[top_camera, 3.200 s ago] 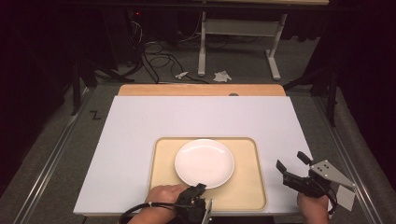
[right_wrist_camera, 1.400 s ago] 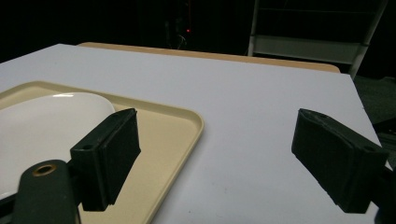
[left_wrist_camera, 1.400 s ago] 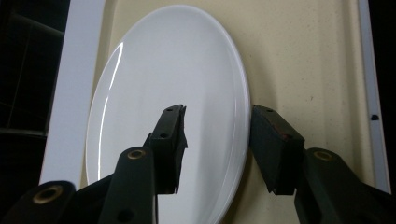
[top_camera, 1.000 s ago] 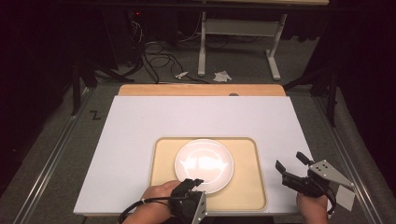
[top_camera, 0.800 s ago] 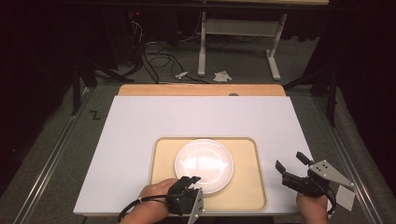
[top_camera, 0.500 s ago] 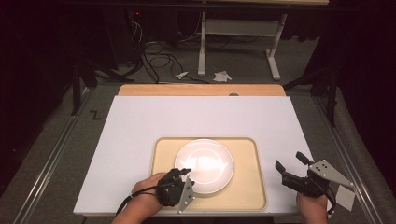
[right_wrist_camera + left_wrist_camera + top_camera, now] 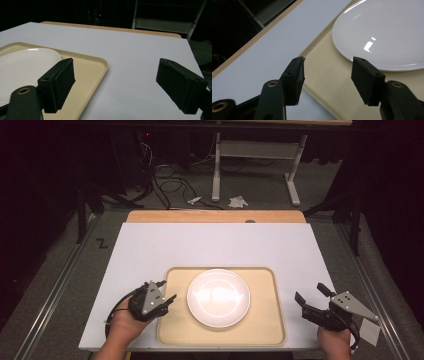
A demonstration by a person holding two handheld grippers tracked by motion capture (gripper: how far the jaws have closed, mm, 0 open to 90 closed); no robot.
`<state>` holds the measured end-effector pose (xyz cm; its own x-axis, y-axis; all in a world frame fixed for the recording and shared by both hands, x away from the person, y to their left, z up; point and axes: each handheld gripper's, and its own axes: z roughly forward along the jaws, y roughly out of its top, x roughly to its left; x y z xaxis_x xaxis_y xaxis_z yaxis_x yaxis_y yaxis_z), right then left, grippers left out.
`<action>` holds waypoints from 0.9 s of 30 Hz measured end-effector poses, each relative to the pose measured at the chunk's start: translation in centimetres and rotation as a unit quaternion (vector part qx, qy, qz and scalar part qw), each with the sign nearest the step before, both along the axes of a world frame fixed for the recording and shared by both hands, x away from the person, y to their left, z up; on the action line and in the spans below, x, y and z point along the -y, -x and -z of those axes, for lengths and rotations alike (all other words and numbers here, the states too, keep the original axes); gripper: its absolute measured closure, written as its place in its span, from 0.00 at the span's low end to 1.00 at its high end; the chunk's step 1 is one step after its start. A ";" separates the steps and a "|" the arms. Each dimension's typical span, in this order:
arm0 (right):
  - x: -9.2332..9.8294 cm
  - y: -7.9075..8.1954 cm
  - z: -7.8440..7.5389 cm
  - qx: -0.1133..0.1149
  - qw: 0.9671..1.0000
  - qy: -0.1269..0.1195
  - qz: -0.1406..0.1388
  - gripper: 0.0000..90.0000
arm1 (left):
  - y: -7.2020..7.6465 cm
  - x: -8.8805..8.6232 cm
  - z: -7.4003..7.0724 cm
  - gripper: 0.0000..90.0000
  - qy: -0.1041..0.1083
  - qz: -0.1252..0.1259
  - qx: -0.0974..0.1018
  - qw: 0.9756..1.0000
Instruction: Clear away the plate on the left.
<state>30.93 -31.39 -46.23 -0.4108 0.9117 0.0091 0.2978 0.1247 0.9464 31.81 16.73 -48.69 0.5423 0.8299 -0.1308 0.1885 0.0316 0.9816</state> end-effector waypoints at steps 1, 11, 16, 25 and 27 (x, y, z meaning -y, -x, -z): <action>0.0 0.0 0.0 -0.001 1.000 -0.001 0.000 0.18 | -0.2 -0.4 -0.1 0.47 0.020 -0.009 -0.001 1.000; 0.1 -0.1 0.2 -0.005 1.000 0.001 0.003 0.18 | -0.5 -8.6 -0.7 0.21 0.114 -0.115 -0.020 0.987; 0.1 -0.3 0.4 -0.012 1.000 -0.001 0.009 0.18 | -0.2 -10.9 -0.9 0.00 0.163 -0.162 -0.019 0.973; -0.1 0.0 0.0 -0.003 1.000 0.000 0.003 0.18 | -0.1 -9.1 -1.0 0.00 0.163 -0.127 -0.023 0.978; 0.0 -0.2 0.2 -0.009 1.000 0.001 0.007 0.18 | -0.2 -8.6 -0.9 0.00 0.163 -0.125 -0.024 0.978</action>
